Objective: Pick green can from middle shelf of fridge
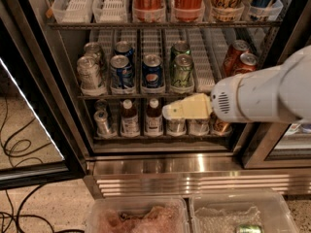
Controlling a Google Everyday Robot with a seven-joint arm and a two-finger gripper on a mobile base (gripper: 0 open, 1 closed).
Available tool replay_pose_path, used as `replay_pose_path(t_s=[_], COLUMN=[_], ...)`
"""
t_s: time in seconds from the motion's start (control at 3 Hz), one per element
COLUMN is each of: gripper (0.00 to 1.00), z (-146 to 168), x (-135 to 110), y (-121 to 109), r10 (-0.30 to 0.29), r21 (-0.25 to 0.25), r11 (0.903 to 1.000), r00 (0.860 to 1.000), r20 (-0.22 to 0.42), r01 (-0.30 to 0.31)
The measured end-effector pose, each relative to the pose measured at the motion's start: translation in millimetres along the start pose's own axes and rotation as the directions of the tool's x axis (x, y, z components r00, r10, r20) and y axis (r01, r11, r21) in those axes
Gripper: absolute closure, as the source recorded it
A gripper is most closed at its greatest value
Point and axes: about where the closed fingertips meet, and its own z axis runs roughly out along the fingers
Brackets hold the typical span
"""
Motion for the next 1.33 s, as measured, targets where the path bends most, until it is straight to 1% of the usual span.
replay_pose_path(t_s=[0.33, 0.67, 1.0, 1.33], gripper=[0.00, 0.00, 0.00, 0.00], z=[13, 13, 17, 31], x=[11, 11, 9, -2], y=[-14, -13, -13, 10], r10=[0.013, 0.015, 0.032, -0.024], r21=[0.063, 0.065, 0.097, 0.141], r11=[0.9979, 0.9978, 0.9948, 0.9899], r00=[1.000, 1.000, 0.999, 0.998], r20=[-0.001, 0.000, 0.010, 0.056], r01=[-0.013, -0.015, -0.033, 0.016])
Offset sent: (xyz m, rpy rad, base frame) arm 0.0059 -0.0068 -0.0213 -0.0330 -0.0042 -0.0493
